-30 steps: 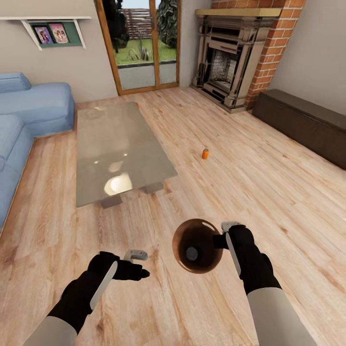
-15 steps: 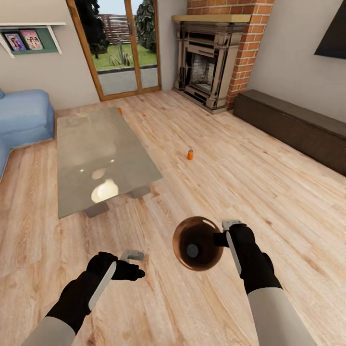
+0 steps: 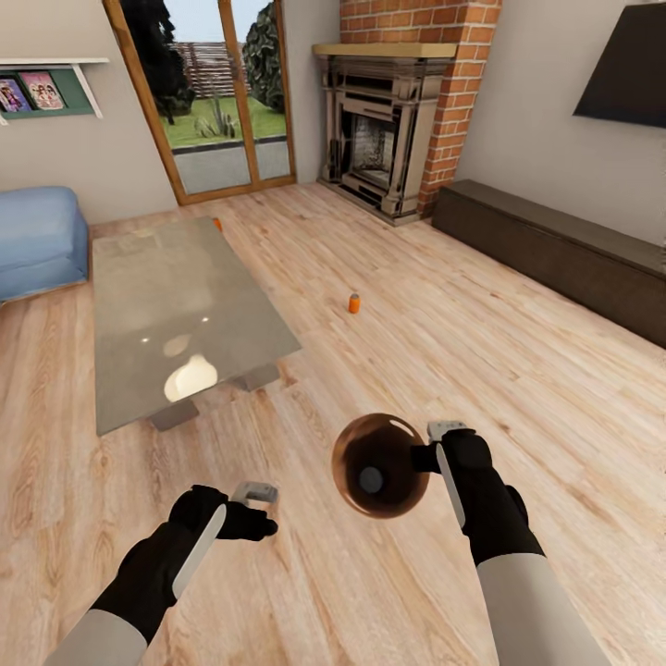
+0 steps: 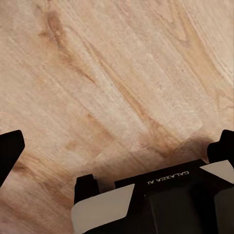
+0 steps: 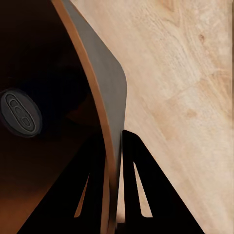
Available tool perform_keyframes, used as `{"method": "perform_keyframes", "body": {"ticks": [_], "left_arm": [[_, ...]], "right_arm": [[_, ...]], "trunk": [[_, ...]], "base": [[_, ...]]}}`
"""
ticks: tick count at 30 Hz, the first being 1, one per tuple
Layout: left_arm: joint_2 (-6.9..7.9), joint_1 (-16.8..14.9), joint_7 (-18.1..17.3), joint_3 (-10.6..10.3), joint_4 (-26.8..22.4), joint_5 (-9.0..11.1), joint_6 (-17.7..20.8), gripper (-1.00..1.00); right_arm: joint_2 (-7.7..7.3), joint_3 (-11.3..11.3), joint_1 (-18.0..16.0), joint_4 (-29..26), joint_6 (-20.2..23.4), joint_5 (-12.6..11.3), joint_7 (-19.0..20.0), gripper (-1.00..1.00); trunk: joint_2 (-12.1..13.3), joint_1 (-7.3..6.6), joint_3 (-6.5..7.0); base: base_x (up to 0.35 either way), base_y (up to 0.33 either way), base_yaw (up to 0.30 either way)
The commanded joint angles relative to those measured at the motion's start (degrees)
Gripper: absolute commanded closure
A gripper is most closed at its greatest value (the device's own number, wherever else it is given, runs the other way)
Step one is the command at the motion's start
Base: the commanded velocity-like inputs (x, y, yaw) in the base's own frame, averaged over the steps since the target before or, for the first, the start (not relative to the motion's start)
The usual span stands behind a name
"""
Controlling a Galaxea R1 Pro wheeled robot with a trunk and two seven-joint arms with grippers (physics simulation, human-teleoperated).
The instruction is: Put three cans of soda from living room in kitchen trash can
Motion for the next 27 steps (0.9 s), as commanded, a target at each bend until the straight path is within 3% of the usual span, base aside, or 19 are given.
{"method": "perform_keyframes", "body": {"ticks": [1,27], "left_arm": [[-0.04,0.0,0.2,-0.02,0.0,0.01,0.0,-1.0],[-0.32,0.09,1.11,-0.1,0.17,-0.04,0.0,-1.0]], "right_arm": [[0.02,0.0,-0.01,-0.07,0.0,-0.8,0.21,1.0],[0.2,0.04,0.08,-0.34,0.0,-0.82,0.21,1.0]], "trunk": [[0.0,0.0,0.1],[0.0,0.0,2.49]], "base": [[0.0,0.0,-0.092],[0.0,0.0,-0.085]]}}
